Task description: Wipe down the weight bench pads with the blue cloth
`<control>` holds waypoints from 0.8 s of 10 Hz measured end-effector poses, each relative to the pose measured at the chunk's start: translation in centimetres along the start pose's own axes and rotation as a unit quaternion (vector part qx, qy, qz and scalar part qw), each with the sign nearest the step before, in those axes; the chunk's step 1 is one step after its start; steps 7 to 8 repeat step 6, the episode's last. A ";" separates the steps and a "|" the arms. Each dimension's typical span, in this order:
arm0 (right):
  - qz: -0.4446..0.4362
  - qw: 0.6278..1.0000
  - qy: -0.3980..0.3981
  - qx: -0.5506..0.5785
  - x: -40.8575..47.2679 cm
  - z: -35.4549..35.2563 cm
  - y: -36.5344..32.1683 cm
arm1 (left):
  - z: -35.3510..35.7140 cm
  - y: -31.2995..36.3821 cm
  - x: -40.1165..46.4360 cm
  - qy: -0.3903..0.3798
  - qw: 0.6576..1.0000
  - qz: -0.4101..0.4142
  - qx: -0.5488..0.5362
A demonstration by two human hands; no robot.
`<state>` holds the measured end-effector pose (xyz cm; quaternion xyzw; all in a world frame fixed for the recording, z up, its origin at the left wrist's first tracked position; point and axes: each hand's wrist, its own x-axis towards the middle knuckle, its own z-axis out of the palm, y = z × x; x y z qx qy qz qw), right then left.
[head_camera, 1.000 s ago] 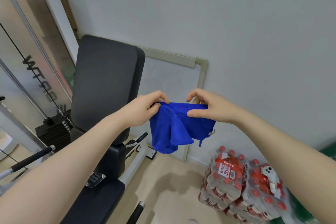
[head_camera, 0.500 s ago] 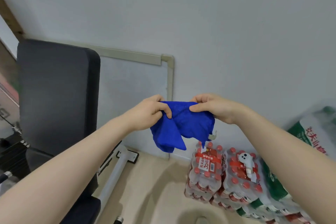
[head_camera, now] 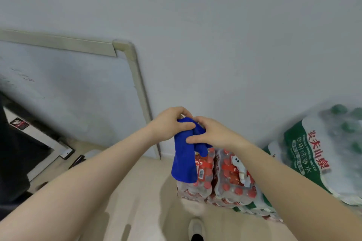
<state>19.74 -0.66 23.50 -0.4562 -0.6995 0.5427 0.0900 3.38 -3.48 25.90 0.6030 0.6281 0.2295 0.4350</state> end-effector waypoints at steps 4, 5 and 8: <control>0.200 0.966 -0.145 -0.080 5.2 -0.8 19.5 | 12.1 -12.9 8.1 -0.176 0.974 -0.118 0.080; 0.191 0.974 -0.009 -0.120 7.7 -0.6 22.5 | 13.6 -14.6 10.6 -0.126 0.979 -0.123 0.104; 0.202 0.964 0.133 -0.114 9.4 0.2 24.4 | 14.4 -16.3 12.3 -0.063 0.981 -0.135 0.122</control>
